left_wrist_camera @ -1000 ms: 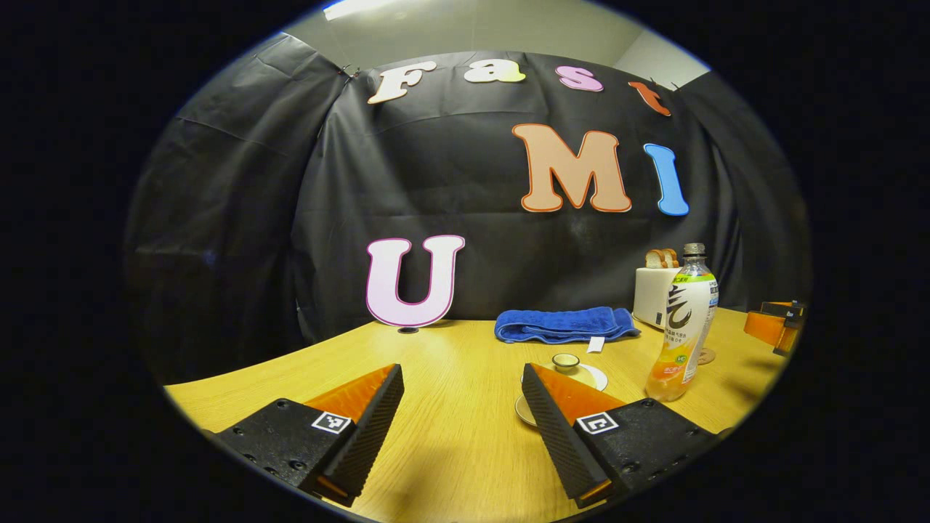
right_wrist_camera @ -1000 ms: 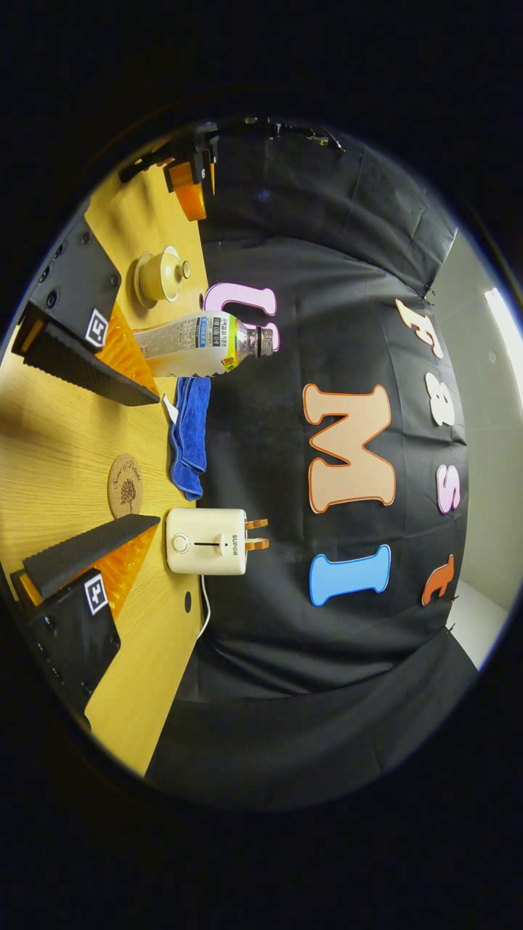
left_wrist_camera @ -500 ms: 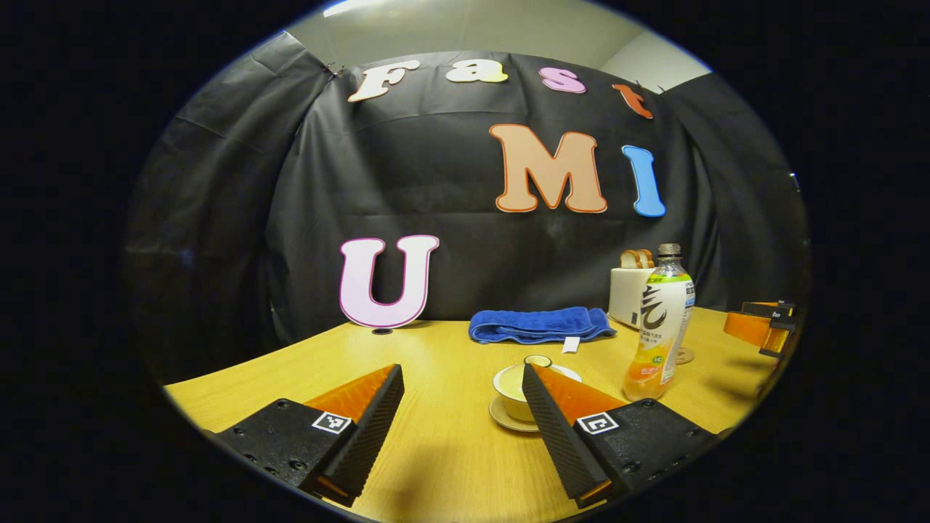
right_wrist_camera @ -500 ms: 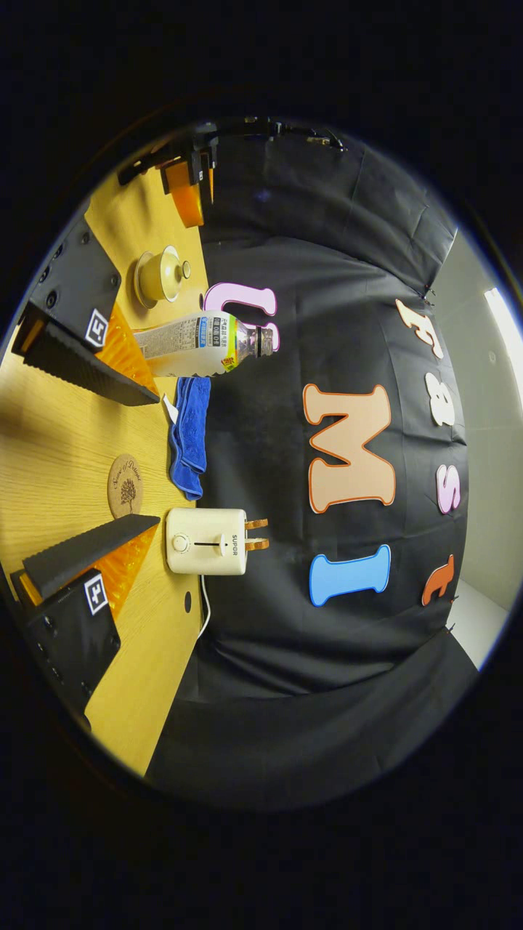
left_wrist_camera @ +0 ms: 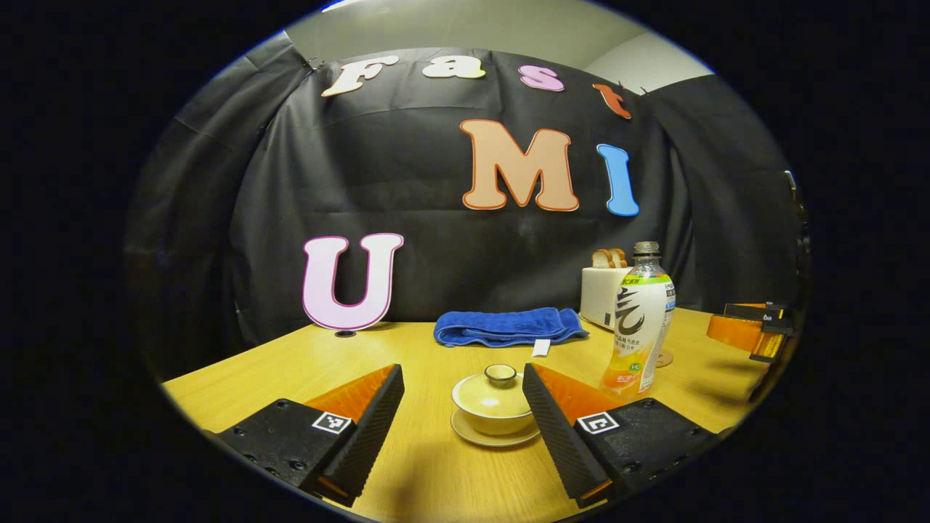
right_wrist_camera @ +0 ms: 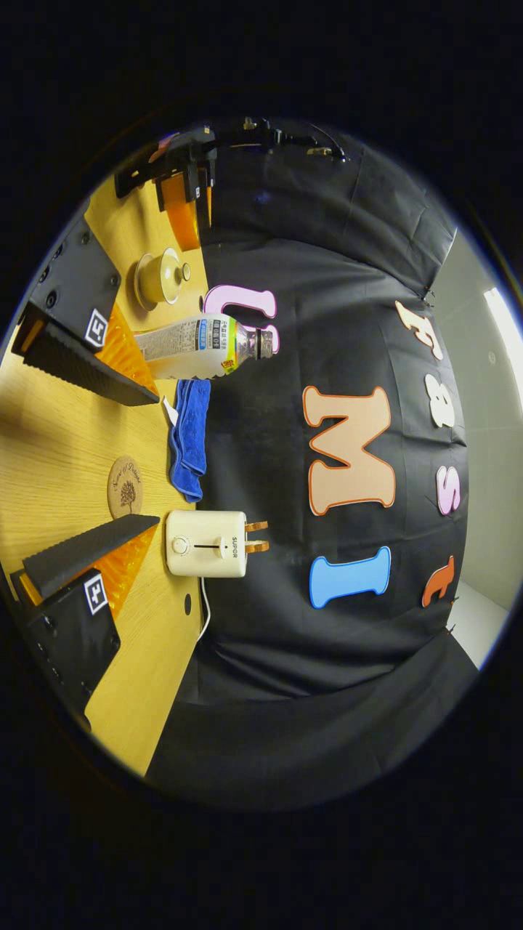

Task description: Open the teacup lid with one hand, grasp the water bottle and pour water into the teacup with the other hand; after pouring, place the water bottle on the coaster and then close the teacup lid.

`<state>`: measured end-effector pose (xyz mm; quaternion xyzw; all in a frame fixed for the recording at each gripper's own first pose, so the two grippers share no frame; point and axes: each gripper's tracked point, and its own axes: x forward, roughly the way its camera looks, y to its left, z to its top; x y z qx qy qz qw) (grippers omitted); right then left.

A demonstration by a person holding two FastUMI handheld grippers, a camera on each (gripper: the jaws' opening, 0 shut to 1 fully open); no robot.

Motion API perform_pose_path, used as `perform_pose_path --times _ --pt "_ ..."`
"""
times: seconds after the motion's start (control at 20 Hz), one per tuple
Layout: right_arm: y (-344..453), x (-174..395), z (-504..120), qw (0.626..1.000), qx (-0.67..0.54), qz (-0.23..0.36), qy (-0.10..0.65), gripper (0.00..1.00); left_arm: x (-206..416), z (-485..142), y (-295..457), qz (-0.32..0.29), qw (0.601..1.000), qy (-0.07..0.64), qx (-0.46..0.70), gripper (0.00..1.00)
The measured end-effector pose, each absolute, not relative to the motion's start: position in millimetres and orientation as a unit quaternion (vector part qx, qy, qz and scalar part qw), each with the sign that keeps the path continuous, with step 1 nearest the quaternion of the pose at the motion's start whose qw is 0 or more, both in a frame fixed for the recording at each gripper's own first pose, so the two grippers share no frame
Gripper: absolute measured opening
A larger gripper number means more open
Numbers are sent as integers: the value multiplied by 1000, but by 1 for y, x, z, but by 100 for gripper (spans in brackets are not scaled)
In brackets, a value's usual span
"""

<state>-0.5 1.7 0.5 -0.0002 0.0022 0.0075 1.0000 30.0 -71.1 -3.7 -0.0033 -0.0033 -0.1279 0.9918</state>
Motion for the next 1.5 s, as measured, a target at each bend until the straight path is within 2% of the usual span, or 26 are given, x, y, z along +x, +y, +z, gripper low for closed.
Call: perform_pose_path --times 0.5,0.65,0.8,0.95,1.0,1.1,1.15,1.2,1.25,1.35,1.4,1.45,1.5 --pt "4 0 0 1000 0 15 2 95 54 -5 -100 -177 984 -3 -1 95" --pt "4 0 0 1000 0 15 2 96 60 -8 -106 -187 982 2 0 91" --pt "4 0 0 1000 0 16 2 96 64 -9 -109 -193 981 8 1 81" --pt "5 0 0 1000 0 18 2 96 69 -16 -114 -202 979 28 6 76" --pt "5 0 0 1000 0 19 2 92 70 -18 -115 -203 978 36 7 74" --pt "5 0 -1 1000 0 20 2 96 73 -20 -117 -206 977 46 11 71" --pt "5 0 -1 1000 0 20 2 92 75 -22 -118 -207 977 49 13 70" --pt "5 0 0 1000 0 21 2 96 75 -22 -119 -208 977 51 15 66" --pt "6 0 0 1000 0 21 2 92 77 -22 -120 -209 976 52 15 64" --pt "6 0 -1 1000 0 22 2 92 78 -23 -119 -207 977 54 16 55" --pt "6 0 0 1000 0 22 2 99 79 -23 -119 -205 977 54 14 48" --pt "6 0 -1 1000 0 22 2 95 78 -22 -117 -204 977 53 12 46" --pt "6 0 -1 1000 0 22 2 92 78 -22 -117 -204 978 52 10 37"
